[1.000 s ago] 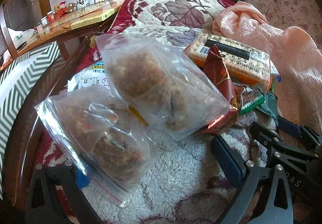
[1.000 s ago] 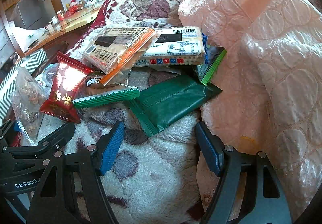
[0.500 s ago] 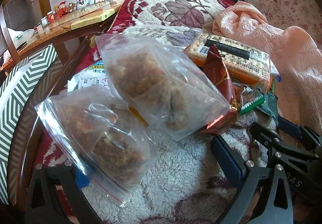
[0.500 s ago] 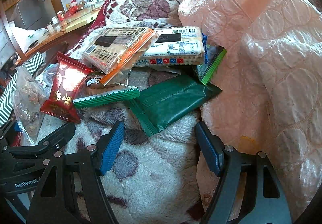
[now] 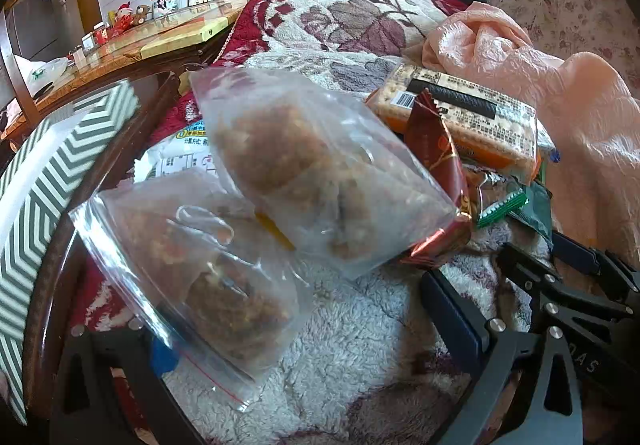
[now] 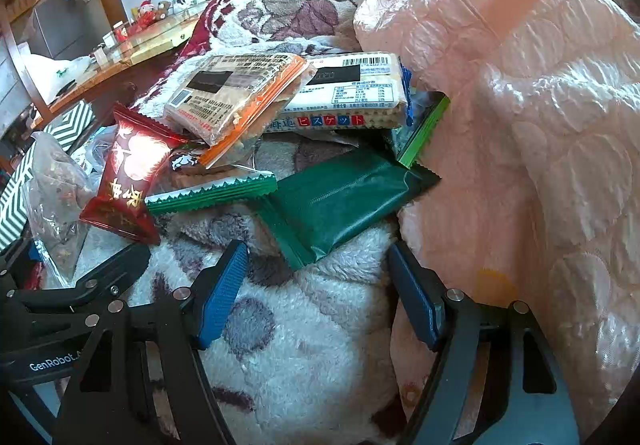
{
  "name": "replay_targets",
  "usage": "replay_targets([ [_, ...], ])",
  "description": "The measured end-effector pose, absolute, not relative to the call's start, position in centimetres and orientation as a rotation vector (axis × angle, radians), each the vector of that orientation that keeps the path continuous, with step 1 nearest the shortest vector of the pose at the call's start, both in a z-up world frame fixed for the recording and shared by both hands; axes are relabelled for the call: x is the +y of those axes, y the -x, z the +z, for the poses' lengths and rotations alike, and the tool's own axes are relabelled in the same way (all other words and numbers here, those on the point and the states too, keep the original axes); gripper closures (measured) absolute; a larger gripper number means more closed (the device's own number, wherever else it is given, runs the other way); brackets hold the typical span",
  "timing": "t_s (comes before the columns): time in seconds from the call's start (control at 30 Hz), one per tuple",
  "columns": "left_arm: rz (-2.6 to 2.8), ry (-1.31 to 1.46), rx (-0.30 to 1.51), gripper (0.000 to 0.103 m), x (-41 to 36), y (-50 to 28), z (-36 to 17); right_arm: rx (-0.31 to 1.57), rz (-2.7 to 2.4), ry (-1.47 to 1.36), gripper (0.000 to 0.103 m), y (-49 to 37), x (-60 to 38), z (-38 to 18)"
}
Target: Organize snacks
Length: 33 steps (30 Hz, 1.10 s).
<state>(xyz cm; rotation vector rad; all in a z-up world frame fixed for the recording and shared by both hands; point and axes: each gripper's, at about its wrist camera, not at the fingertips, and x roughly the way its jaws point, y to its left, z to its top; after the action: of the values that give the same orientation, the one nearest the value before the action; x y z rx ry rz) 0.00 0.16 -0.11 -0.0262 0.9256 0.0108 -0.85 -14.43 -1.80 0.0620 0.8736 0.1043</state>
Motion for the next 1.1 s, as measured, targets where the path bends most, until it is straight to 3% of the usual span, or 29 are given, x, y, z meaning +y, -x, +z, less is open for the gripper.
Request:
replay_targets([
  [0.83,0.008,0.02,0.937,0.0,0.1,-0.1,-0.1,0.874,0.105,-0.064,0.029,0.9,-14.4,-1.8],
  [1.0,-0.045,0.021,0.965,0.001,0.9,1.7,1.7,0.948,0.106,-0.072,0.03,1.2,-14.5,-1.3],
  [1.1,-0.055,0.054,0.881,0.002,2.8,4.3,4.4,0.904,0.125,-0.079,0.03,2.6,-14.5,0.4],
])
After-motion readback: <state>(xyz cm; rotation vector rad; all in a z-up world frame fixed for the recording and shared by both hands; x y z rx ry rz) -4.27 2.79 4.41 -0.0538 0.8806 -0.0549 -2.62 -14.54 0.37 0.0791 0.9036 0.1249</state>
